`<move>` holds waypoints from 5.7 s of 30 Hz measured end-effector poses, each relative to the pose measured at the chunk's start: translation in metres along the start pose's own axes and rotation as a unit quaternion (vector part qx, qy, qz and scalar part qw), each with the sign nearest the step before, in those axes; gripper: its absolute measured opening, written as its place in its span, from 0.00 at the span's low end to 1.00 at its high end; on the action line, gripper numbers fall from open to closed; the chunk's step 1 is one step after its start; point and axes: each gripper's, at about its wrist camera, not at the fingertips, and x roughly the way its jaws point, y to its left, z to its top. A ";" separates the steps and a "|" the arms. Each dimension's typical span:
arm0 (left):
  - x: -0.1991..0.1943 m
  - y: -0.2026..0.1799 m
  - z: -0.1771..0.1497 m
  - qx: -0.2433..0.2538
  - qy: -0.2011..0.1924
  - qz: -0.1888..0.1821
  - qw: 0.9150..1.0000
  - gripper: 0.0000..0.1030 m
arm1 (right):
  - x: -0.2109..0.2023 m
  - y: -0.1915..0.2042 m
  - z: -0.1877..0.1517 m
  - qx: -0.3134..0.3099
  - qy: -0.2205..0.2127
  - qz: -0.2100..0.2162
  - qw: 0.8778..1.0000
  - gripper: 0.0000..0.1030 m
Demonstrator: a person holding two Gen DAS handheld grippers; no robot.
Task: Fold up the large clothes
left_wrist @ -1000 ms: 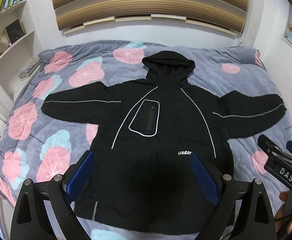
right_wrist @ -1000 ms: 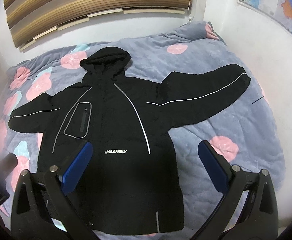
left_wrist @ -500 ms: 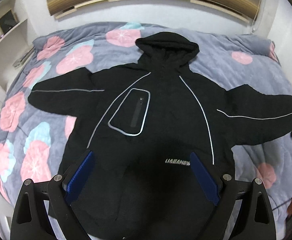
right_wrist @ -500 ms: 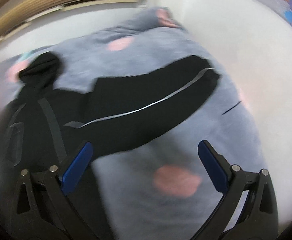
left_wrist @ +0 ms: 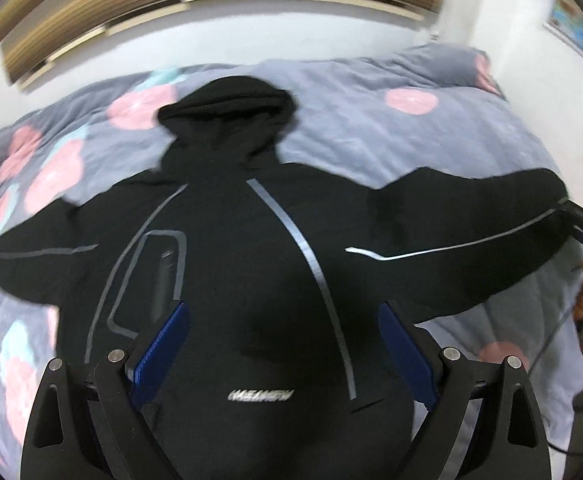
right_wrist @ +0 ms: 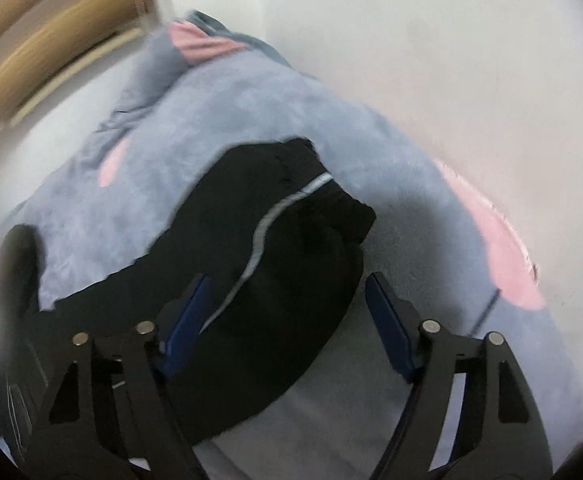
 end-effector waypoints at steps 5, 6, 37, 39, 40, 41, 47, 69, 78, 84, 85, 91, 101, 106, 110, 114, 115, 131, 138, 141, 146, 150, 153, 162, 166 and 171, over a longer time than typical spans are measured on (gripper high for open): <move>0.025 -0.027 0.011 0.034 0.006 -0.007 0.999 0.92 | 0.021 0.000 0.004 0.001 0.000 -0.019 1.000 0.58; 0.031 -0.030 0.013 0.037 0.007 -0.010 0.999 0.92 | 0.020 0.005 0.004 -0.011 0.000 -0.020 1.000 0.37; 0.157 -0.084 0.031 0.091 0.085 -0.188 0.974 0.88 | -0.077 0.003 -0.029 -0.052 -0.005 -0.020 0.998 0.07; 0.138 -0.049 0.028 0.059 0.078 -0.189 0.977 0.88 | -0.101 0.035 -0.035 -0.081 -0.017 0.006 0.997 0.07; 0.130 -0.026 0.025 0.041 0.075 -0.187 0.979 0.88 | -0.110 0.048 -0.039 -0.093 -0.020 0.017 0.995 0.07; 0.120 0.001 0.020 0.020 0.070 -0.184 0.980 0.88 | -0.119 0.068 -0.044 -0.110 -0.023 0.029 0.993 0.07; 0.056 0.132 -0.021 -0.058 0.030 -0.121 0.991 0.88 | -0.159 0.195 -0.090 -0.223 -0.028 0.087 0.970 0.07; -0.026 0.373 -0.117 -0.094 0.020 0.020 0.995 0.88 | -0.109 0.559 -0.327 -0.446 0.080 0.134 0.881 0.07; 0.041 0.409 -0.074 -0.117 0.037 0.015 0.992 0.88 | -0.043 0.592 -0.384 -0.489 0.124 0.103 0.857 0.26; 0.091 0.404 -0.038 -0.134 0.025 -0.033 0.990 0.88 | -0.078 0.535 -0.322 -0.404 0.191 0.275 0.852 0.69; 0.100 0.400 -0.031 -0.139 0.023 -0.053 0.989 0.88 | -0.086 0.520 -0.309 -0.396 0.176 0.279 0.857 0.69; 0.151 0.366 0.003 -0.145 0.038 -0.143 0.978 0.88 | -0.064 0.413 -0.241 -0.318 0.115 0.174 0.925 0.68; 0.195 0.331 0.050 -0.099 0.049 -0.178 0.978 0.15 | -0.019 0.307 -0.219 -0.208 0.147 0.084 0.963 0.56; 0.147 0.354 0.052 -0.116 0.001 -0.207 0.972 0.15 | -0.031 0.321 -0.222 -0.230 0.129 0.095 0.960 0.58; 0.199 0.377 0.016 -0.152 0.087 -0.168 0.970 0.21 | -0.001 0.330 -0.229 -0.227 0.156 0.088 0.957 0.58; 0.221 0.385 -0.004 -0.196 0.092 -0.193 0.957 0.21 | 0.032 0.340 -0.245 -0.239 0.175 0.047 0.954 0.62; 0.216 0.384 -0.002 -0.197 0.091 -0.191 0.957 0.22 | 0.034 0.342 -0.244 -0.241 0.177 0.043 0.953 0.62; 0.188 0.309 0.028 -0.078 0.056 -0.128 0.987 0.52 | 0.071 0.357 -0.177 -0.250 0.109 -0.024 0.962 0.68; 0.228 0.301 0.022 -0.092 0.084 -0.109 0.986 0.52 | 0.095 0.340 -0.179 -0.226 0.130 -0.004 0.965 0.83; 0.199 0.315 0.017 -0.114 0.067 -0.134 0.982 0.52 | 0.089 0.339 -0.176 -0.228 0.135 -0.005 0.964 0.83; 0.130 0.360 -0.008 -0.148 0.017 -0.122 0.981 0.52 | 0.038 0.332 -0.191 -0.231 0.114 0.030 0.966 0.82; 0.089 0.429 -0.039 -0.199 0.000 -0.064 0.978 0.52 | 0.004 0.327 -0.232 -0.244 0.136 0.061 0.958 0.82; 0.068 0.490 -0.064 -0.246 -0.009 -0.019 0.969 0.52 | -0.006 0.335 -0.263 -0.263 0.157 0.061 0.950 0.82; 0.042 0.657 -0.097 -0.405 -0.066 0.038 0.911 0.53 | -0.004 0.379 -0.331 -0.336 0.205 0.062 0.917 0.82; 0.069 0.713 -0.097 -0.463 -0.071 0.029 0.883 0.54 | 0.017 0.388 -0.340 -0.326 0.222 0.051 0.917 0.83; 0.109 0.760 -0.101 -0.510 -0.056 0.026 0.858 0.54 | 0.037 0.385 -0.339 -0.326 0.233 0.043 0.915 0.89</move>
